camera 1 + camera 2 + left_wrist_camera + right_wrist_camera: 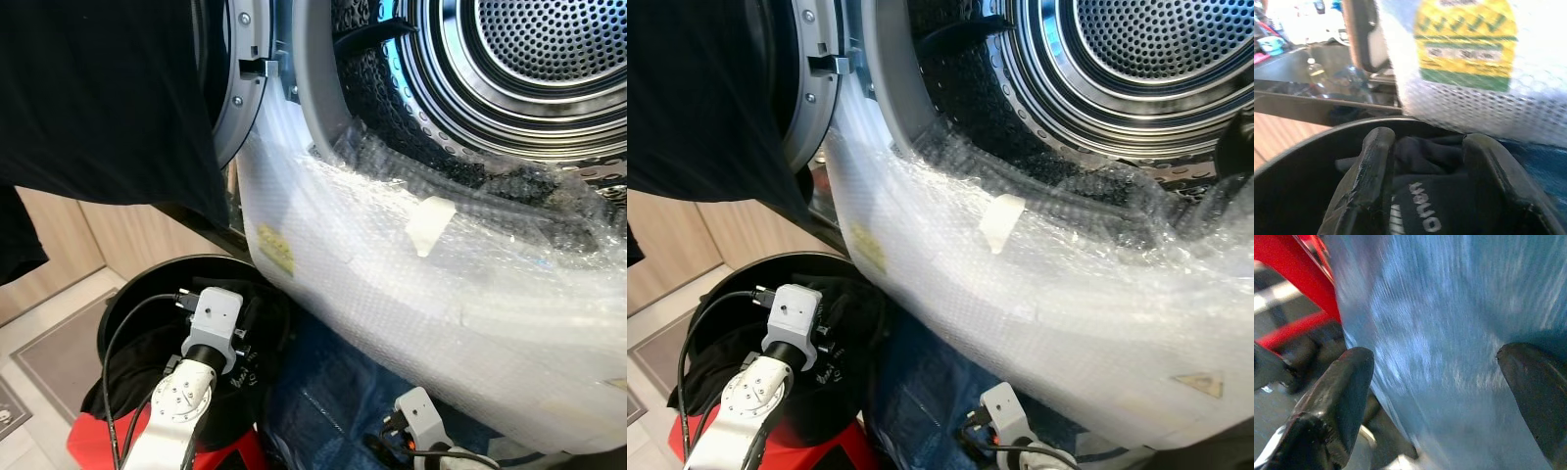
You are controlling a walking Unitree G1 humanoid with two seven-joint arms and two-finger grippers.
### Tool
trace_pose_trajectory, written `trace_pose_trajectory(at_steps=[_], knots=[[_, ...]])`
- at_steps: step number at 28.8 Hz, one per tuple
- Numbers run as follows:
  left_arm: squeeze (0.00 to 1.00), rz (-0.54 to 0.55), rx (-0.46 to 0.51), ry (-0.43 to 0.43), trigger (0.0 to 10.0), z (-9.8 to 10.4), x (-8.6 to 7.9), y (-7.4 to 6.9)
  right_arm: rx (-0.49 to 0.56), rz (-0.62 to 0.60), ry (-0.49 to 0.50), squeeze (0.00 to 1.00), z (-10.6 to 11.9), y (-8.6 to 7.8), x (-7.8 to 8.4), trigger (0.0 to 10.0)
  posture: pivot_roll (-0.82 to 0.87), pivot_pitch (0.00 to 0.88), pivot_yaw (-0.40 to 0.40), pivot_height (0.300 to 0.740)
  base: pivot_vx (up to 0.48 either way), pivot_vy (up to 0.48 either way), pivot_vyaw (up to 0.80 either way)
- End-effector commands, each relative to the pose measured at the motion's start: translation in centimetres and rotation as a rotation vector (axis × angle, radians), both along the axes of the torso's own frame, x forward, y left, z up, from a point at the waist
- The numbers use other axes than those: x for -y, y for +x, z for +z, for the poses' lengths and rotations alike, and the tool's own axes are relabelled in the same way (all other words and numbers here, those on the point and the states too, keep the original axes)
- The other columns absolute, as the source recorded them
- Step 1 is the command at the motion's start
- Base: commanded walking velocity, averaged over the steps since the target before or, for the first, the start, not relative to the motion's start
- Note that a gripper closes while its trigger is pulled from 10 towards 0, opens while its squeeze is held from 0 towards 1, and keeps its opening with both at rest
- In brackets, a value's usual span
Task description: Clothes washing
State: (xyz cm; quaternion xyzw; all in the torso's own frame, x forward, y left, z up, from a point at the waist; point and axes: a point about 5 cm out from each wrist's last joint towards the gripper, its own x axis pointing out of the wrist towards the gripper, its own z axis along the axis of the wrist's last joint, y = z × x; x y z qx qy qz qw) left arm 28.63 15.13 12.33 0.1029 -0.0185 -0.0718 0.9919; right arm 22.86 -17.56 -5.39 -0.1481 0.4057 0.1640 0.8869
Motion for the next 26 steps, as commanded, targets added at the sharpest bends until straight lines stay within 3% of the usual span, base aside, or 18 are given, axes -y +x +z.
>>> trace_pose_trajectory(at_steps=[1,4,7,8,12,16,20,22,23,24,25,26], knots=[[0.0,-0.002,0.015,-0.017,10.0,1.0,0.3,0.1,-0.059,-0.101,-0.073,0.0,-1.4,-1.9,1.2,10.0,0.12,0.054,-0.067,0.74,0.0,0.0,0.0],[0.0,0.02,0.021,-0.052,10.0,1.8,-0.2,0.4,-0.091,-0.24,-0.133,0.0,-2.1,-3.1,2.4,10.0,0.12,0.06,-0.064,0.74,0.0,0.0,0.0],[0.0,0.024,0.025,-0.084,10.0,2.3,-0.4,0.3,-0.122,-0.268,-0.121,0.0,-2.6,-3.9,2.2,10.0,0.13,0.064,-0.065,0.74,0.0,0.0,0.0],[0.0,0.031,0.024,-0.096,10.0,2.4,-0.5,0.2,-0.14,-0.259,-0.077,0.0,-2.8,-4.3,1.9,10.0,0.13,0.075,-0.071,0.74,0.0,0.0,0.0],[0.0,0.05,-0.001,-0.126,10.0,2.3,-0.9,0.0,-0.255,-0.244,-0.201,0.0,-3.7,-6.6,3.7,10.0,0.12,0.078,-0.069,0.74,0.0,0.0,0.0],[0.0,0.065,-0.021,-0.141,10.0,2.7,-1.2,0.4,-0.3,-0.24,-0.297,0.0,-4.0,-8.0,5.1,10.0,0.12,0.097,-0.075,0.74,0.0,0.0,0.0],[0.0,0.068,-0.022,-0.155,10.0,3.3,-1.5,0.5,-0.332,-0.261,-0.313,0.0,-4.1,-8.7,5.6,10.0,0.13,0.112,-0.08,0.74,0.0,0.0,0.0],[0.0,0.017,-0.08,-0.072,10.0,3.1,-2.0,0.3,-0.328,-0.224,-0.326,0.0,-4.2,-8.7,5.3,10.0,0.13,0.123,-0.085,0.74,0.0,0.0,0.0],[0.0,0.017,-0.08,-0.072,10.0,3.1,-2.0,0.3,-0.328,-0.224,-0.326,0.0,-4.2,-8.7,5.3,10.0,0.13,0.123,-0.085,0.74,0.0,0.0,0.0],[0.25,0.036,-0.089,-0.088,10.0,3.3,-2.6,0.0,-0.322,-0.215,-0.332,0.0,-4.2,-8.6,5.1,10.0,0.14,0.128,-0.085,0.74,0.0,0.0,0.0],[0.44,0.062,-0.086,-0.119,10.0,3.6,-3.2,-0.1,-0.315,-0.22,-0.331,0.0,-4.2,-8.5,5.0,10.0,0.14,0.132,-0.084,0.74,0.0,0.0,0.0],[0.44,0.062,-0.086,-0.119,10.0,3.6,-3.2,-0.1,-0.315,-0.22,-0.331,0.0,-4.2,-8.5,5.0,10.0,0.14,0.132,-0.084,0.74,0.0,0.0,0.0]])
